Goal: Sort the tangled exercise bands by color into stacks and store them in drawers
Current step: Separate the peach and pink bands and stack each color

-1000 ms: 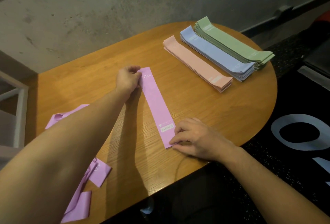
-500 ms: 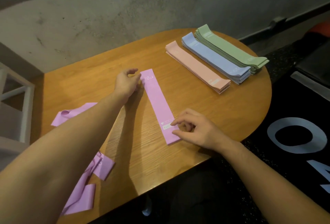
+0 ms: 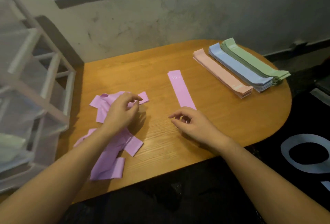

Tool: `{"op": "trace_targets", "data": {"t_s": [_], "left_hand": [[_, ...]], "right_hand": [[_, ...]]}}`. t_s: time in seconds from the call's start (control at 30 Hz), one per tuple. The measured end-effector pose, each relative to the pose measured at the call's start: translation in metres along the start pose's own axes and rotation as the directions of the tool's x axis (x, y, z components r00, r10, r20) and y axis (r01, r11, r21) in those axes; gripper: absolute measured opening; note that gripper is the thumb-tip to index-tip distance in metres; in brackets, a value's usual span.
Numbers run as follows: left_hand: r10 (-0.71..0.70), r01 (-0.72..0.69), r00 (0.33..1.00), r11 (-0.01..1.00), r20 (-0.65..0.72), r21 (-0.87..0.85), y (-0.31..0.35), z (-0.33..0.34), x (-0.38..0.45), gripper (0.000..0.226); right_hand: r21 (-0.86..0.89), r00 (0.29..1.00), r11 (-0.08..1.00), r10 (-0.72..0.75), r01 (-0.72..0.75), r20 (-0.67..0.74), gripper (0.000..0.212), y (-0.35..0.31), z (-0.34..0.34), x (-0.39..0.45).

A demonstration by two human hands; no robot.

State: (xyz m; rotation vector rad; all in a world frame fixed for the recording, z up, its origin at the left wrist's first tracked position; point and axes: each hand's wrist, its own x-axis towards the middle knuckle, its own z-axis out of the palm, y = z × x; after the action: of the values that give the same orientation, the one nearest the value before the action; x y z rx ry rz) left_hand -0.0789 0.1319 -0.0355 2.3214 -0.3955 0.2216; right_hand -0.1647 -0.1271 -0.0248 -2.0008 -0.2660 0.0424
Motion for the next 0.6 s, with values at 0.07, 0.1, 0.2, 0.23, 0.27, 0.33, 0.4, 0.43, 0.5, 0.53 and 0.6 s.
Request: {"op": "trace_targets", "data": {"t_s": [0.07, 0.1, 0.2, 0.23, 0.27, 0.33, 0.4, 0.43, 0.5, 0.53, 0.6], "left_hand": [[0.063, -0.064, 0.998, 0.996, 0.014, 0.068, -0.013, -0.015, -0.020, 0.019], [0.081, -0.082, 0.997, 0.991, 0.015, 0.108, -0.018, -0.023, -0.029, 0.020], [0.077, -0.070, 0.997, 0.976, -0.023, 0.208, -0.036, -0.042, -0.054, 0.030], [0.069, -0.058, 0.997, 0.974, -0.042, 0.221, -0.042, -0.048, -0.061, 0.030], [0.060, -0.045, 0.996, 0.973, -0.061, 0.224, -0.048, -0.054, -0.069, 0.030], [0.039, -0.018, 0.995, 0.976, -0.091, 0.216, -0.061, -0.063, -0.082, 0.029], [-0.007, 0.031, 0.993, 0.979, -0.121, 0.202, -0.072, -0.068, -0.091, 0.031], [-0.031, 0.057, 0.990, 0.981, -0.138, 0.184, -0.077, -0.068, -0.095, 0.031], [-0.067, 0.093, 0.984, 0.984, -0.168, 0.150, -0.081, -0.065, -0.100, 0.031], [-0.079, 0.103, 0.981, 0.986, -0.177, 0.134, -0.082, -0.064, -0.100, 0.030], [-0.089, 0.104, 0.978, 0.992, -0.190, 0.071, -0.079, -0.060, -0.096, 0.027]], "right_hand": [[-0.012, 1.000, 1.000, -0.008, 0.008, 0.023, 0.014, -0.005, 0.015, 0.005], [-0.013, 0.999, 1.000, -0.010, 0.010, 0.038, 0.014, -0.008, 0.023, 0.008], [-0.025, 0.997, 0.999, -0.027, 0.029, 0.075, 0.014, -0.013, 0.047, 0.018], [-0.028, 0.996, 0.999, -0.027, 0.030, 0.084, 0.016, -0.014, 0.054, 0.022], [-0.032, 0.995, 0.999, -0.022, 0.025, 0.096, 0.017, -0.015, 0.062, 0.026], [-0.027, 0.993, 1.000, -0.013, 0.016, 0.117, 0.020, -0.018, 0.078, 0.032], [-0.011, 0.992, 1.000, -0.014, 0.015, 0.126, 0.023, -0.021, 0.093, 0.037], [-0.015, 0.991, 1.000, -0.020, 0.022, 0.132, 0.025, -0.023, 0.099, 0.040], [-0.027, 0.989, 0.999, -0.034, 0.039, 0.143, 0.027, -0.026, 0.109, 0.047], [-0.027, 0.989, 0.999, -0.039, 0.043, 0.145, 0.025, -0.028, 0.114, 0.050], [-0.027, 0.990, 0.999, -0.038, 0.042, 0.138, 0.021, -0.031, 0.122, 0.059]]}}
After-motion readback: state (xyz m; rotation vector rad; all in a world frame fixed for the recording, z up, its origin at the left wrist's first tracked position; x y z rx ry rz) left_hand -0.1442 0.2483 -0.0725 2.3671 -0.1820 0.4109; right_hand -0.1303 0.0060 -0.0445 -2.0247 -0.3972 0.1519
